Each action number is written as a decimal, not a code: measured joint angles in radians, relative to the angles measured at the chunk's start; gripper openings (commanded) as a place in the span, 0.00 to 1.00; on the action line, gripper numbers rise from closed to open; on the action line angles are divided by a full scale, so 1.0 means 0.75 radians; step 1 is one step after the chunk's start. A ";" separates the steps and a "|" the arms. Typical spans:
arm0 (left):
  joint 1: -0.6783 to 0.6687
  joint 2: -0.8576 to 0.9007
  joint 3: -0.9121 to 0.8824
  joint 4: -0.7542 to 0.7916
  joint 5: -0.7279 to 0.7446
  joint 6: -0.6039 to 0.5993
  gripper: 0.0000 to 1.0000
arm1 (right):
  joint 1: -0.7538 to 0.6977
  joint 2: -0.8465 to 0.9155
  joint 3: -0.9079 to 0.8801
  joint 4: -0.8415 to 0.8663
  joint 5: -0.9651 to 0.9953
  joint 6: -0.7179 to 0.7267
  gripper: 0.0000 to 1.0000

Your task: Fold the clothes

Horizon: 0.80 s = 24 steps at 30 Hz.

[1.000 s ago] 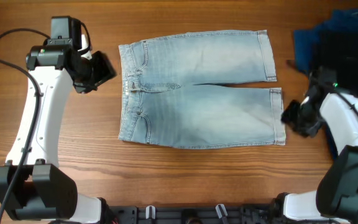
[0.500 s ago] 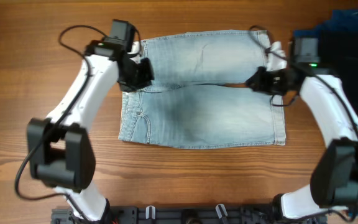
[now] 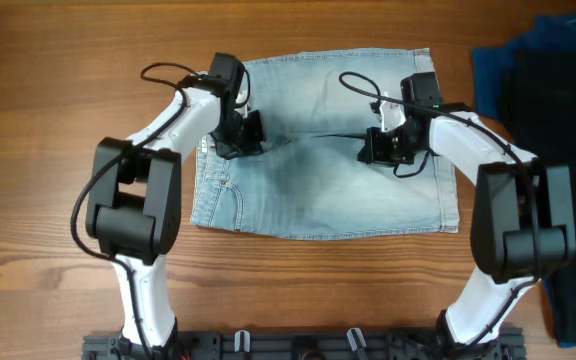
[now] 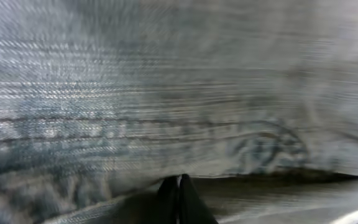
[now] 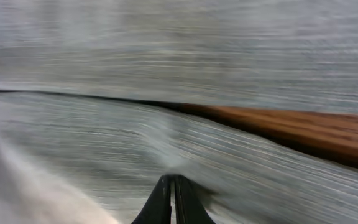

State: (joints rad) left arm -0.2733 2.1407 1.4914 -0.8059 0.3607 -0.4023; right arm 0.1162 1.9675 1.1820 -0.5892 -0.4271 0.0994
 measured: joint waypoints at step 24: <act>-0.009 -0.157 0.132 0.101 -0.171 0.000 0.04 | -0.108 -0.181 0.255 0.020 0.235 0.042 0.05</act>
State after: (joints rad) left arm -0.2798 2.0228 1.5902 -0.7303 0.2325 -0.4023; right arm 0.0349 1.8320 1.3731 -0.5739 -0.2504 0.1310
